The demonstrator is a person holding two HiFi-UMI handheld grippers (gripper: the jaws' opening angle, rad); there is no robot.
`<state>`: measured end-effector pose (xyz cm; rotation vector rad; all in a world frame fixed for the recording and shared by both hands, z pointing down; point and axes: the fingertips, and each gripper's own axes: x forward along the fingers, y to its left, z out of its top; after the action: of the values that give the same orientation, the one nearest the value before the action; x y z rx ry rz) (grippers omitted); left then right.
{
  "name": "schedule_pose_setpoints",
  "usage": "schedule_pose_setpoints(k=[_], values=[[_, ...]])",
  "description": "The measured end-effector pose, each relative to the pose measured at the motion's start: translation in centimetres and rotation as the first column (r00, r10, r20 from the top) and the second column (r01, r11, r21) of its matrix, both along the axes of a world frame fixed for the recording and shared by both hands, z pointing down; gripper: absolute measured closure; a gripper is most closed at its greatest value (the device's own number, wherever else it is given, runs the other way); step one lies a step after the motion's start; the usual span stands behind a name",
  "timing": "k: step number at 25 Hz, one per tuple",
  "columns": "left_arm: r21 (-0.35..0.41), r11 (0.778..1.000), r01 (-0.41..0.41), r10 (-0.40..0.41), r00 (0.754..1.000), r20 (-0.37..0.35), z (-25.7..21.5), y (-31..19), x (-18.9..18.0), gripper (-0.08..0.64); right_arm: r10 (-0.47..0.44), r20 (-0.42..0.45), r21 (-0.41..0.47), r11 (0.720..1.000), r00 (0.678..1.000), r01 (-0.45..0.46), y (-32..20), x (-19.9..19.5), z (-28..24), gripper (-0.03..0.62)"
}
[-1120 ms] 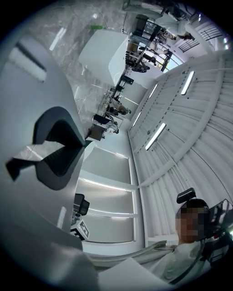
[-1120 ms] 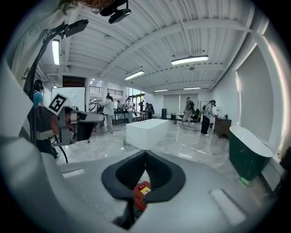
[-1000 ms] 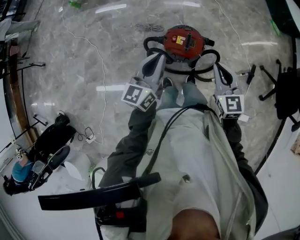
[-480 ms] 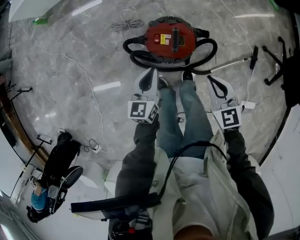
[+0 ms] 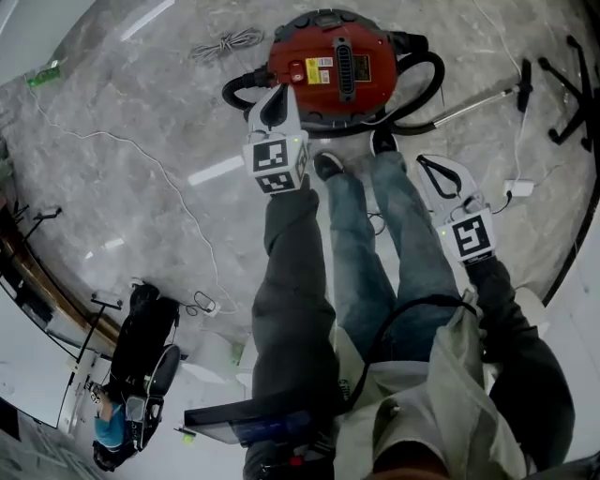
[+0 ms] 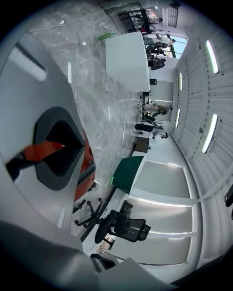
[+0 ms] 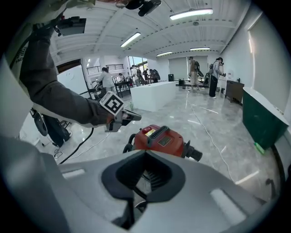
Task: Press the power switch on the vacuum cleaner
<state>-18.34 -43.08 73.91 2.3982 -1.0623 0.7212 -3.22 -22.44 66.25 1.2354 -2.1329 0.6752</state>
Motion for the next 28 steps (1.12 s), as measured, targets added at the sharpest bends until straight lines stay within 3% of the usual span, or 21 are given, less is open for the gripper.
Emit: schedule_pose_setpoints(k=[6, 9, 11, 17, 19, 22, 28], values=[[-0.044, 0.995, -0.087, 0.092, 0.987, 0.129, 6.2, 0.6, 0.9, 0.557, 0.028, 0.004, 0.03, 0.999, 1.0, -0.028, -1.7, 1.0, 2.4, 0.591], [0.0, 0.997, -0.081, 0.08, 0.983, 0.164, 7.0, 0.4, 0.9, 0.557, 0.042, -0.022, 0.074, 0.996, 0.999, -0.041, -3.7, 2.0, 2.2, 0.592], [0.019, 0.998, -0.056, 0.052, 0.986, 0.161, 7.0, -0.3, 1.0, 0.557, 0.039, -0.024, 0.099, 0.994, 0.999, -0.036, -5.3, 2.2, 1.9, 0.591], [-0.065, 0.998, 0.005, 0.003, 0.993, 0.116, 7.6, -0.3, 1.2, 0.557, 0.023, -0.01, 0.14, 0.99, 1.0, -0.021, -7.4, 2.1, 1.2, 0.591], [-0.094, 0.995, -0.017, 0.032, 0.987, 0.158, 8.2, 0.0, 1.2, 0.558, 0.017, -0.009, 0.136, 0.991, 1.0, -0.016, -7.4, 2.1, 1.3, 0.591], [-0.079, 0.994, -0.071, 0.087, 0.972, 0.22, 8.2, 0.0, 1.4, 0.557, 0.021, -0.001, 0.124, 0.992, 1.0, -0.021, -7.1, 2.0, 1.4, 0.591], [-0.063, 0.995, -0.073, 0.085, 0.976, 0.2, 8.2, -0.1, 1.3, 0.557, 0.033, 0.01, 0.126, 0.991, 0.999, -0.034, -7.1, 1.9, 1.7, 0.592]])
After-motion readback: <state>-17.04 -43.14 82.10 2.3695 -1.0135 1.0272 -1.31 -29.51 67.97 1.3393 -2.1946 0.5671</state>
